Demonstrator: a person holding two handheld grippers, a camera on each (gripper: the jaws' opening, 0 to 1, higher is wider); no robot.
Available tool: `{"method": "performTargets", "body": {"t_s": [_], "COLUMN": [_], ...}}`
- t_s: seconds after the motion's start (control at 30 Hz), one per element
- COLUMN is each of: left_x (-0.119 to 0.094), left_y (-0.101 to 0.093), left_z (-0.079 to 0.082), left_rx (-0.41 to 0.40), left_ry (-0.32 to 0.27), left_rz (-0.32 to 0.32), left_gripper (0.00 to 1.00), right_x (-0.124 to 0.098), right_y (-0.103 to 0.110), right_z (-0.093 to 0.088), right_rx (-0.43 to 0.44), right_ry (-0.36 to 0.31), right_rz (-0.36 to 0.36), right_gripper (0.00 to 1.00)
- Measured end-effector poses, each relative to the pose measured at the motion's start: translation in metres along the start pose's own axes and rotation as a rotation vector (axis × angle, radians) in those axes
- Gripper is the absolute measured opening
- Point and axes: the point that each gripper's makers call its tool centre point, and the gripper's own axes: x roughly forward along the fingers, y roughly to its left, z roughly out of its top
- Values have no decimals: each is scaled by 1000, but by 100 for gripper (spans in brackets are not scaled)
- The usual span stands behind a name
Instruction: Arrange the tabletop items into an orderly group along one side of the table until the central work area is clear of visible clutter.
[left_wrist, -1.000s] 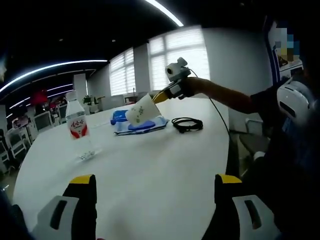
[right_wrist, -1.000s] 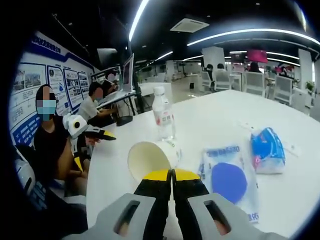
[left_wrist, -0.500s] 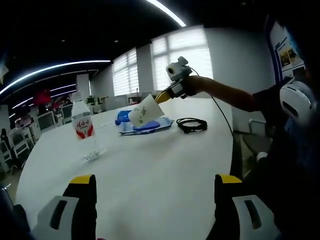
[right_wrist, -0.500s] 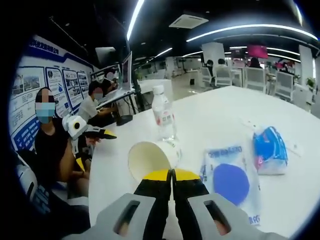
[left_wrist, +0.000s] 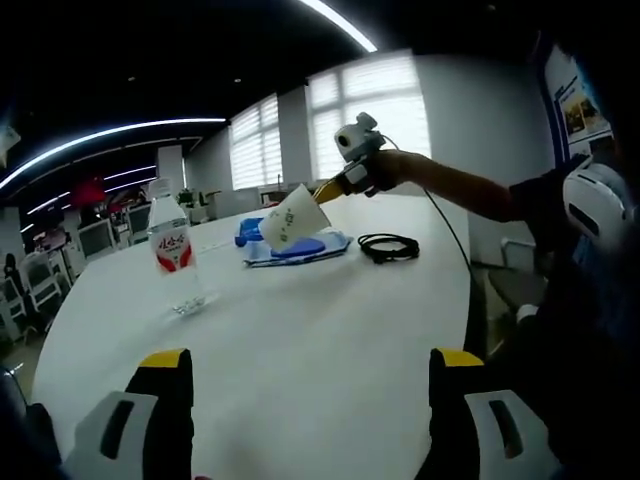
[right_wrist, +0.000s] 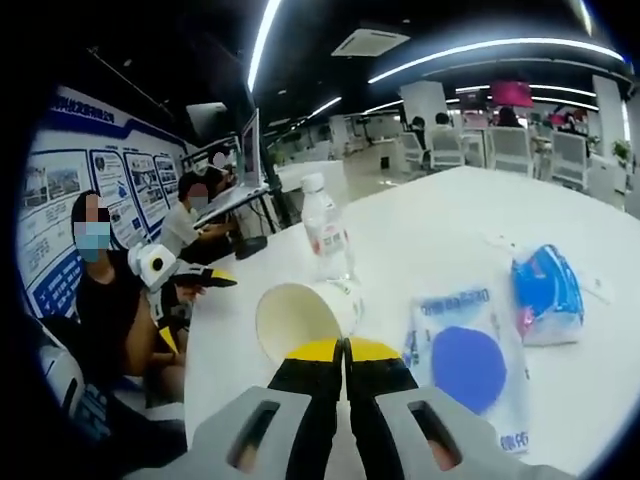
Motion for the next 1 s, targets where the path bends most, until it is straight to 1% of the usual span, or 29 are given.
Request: {"method": "performTargets", "body": {"t_s": [0.2,0.43,0.6,0.67,0.77,0.83,0.9,1.0], "left_x": [2,-2,-3,-3,-4,-5,-6,-6], "left_y": [-3,0,-1,0,2,2,2,2], "left_z": [2,0,-1,-2,-4,-3,-3,-4], "left_rx": [1,-1,0,2,6,2,1,3], "left_ry": [-9,-8,-9,-5,6,0,-3,-3], "left_rz": [-7,4,8,11,21,21,22,21], "left_gripper": [98,98,98,98,98,98,98,98], "right_x": [5,7,9,11,11,12,14,16], "right_y": [3,-6,-8,-4,0,3,-2,-1], "right_z": [-1,9,11,9,5,3,7,8], "right_rx": [1,-6,-5,8,1,1,-2,-3], "right_ry": [21,46,70,71,82,89,100,111], "right_rz": [10,5,4,12,8,10,7,12], "right_gripper": [0,0,0,0,0,0,0,0]}}
